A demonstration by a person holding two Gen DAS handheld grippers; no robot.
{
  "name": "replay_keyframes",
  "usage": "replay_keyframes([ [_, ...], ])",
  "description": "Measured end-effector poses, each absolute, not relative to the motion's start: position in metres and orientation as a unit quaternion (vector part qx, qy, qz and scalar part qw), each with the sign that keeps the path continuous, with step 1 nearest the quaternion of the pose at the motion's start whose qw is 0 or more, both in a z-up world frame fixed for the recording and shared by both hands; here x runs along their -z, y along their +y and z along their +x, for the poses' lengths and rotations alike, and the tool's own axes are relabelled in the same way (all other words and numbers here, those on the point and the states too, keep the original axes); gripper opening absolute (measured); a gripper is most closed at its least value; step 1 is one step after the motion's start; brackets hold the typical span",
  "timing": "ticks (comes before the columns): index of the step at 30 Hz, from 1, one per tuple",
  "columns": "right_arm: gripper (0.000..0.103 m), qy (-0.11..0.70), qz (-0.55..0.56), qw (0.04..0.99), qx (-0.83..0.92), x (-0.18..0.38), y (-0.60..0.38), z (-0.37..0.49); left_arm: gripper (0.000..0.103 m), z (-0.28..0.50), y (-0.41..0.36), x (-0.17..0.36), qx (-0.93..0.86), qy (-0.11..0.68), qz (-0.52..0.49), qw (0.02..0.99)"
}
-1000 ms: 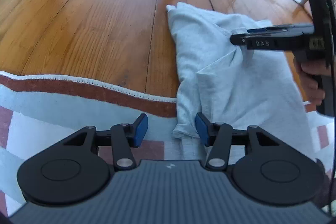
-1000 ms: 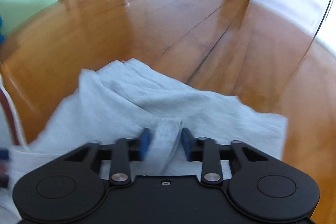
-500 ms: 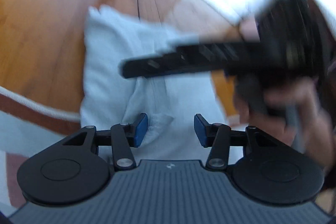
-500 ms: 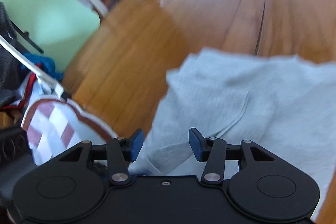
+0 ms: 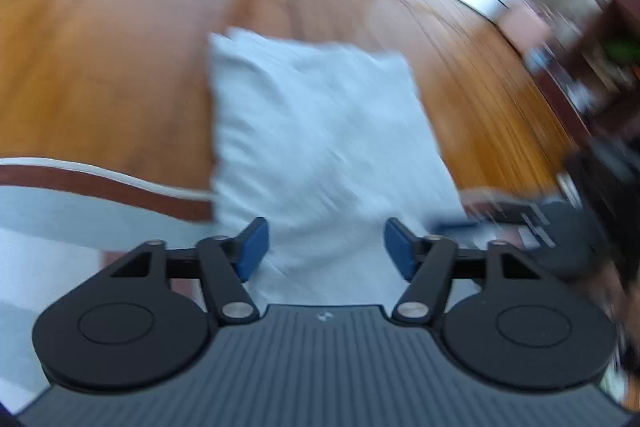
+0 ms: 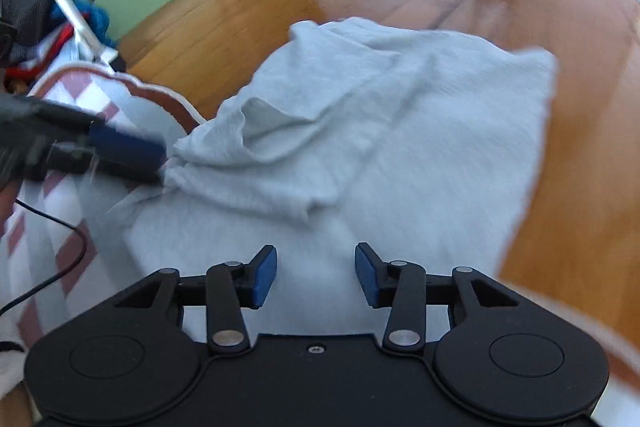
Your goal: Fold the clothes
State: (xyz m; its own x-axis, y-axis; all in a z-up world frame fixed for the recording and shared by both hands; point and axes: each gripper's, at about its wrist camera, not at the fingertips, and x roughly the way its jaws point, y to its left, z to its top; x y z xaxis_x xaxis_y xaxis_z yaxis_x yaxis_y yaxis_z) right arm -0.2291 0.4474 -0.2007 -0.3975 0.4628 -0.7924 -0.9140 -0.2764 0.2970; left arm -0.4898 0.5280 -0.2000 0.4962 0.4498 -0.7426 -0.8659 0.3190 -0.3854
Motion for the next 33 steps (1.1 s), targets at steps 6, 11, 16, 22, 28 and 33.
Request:
replay_keyframes([
  [6,0.054,0.521,-0.149,0.485,-0.686,0.213,0.389,-0.159,0.067,-0.533,0.537,0.235,-0.451,0.21,-0.553,0.668],
  [11,0.055,0.598,-0.059,0.461,-0.653,0.236,0.355,-0.131,0.065,-0.542,0.527,0.246,-0.448,0.198,-0.592,0.64],
  [16,0.056,0.606,-0.049,0.446,-0.657,0.241,0.352,-0.139,0.068,-0.516,0.526,0.245,-0.454,0.253,-0.546,0.657],
  [22,0.058,0.615,-0.037,0.427,-0.662,0.247,0.349,-0.147,0.032,-0.515,0.527,0.247,-0.396,0.198,-0.577,0.686],
  [28,0.058,0.617,-0.034,0.416,-0.668,0.25,0.345,-0.154,0.031,-0.513,0.526,0.23,-0.4,0.18,-0.548,0.712],
  [33,0.058,0.591,-0.059,0.432,-0.679,0.238,0.341,-0.151,0.032,-0.507,0.523,0.234,-0.413,0.191,-0.56,0.693],
])
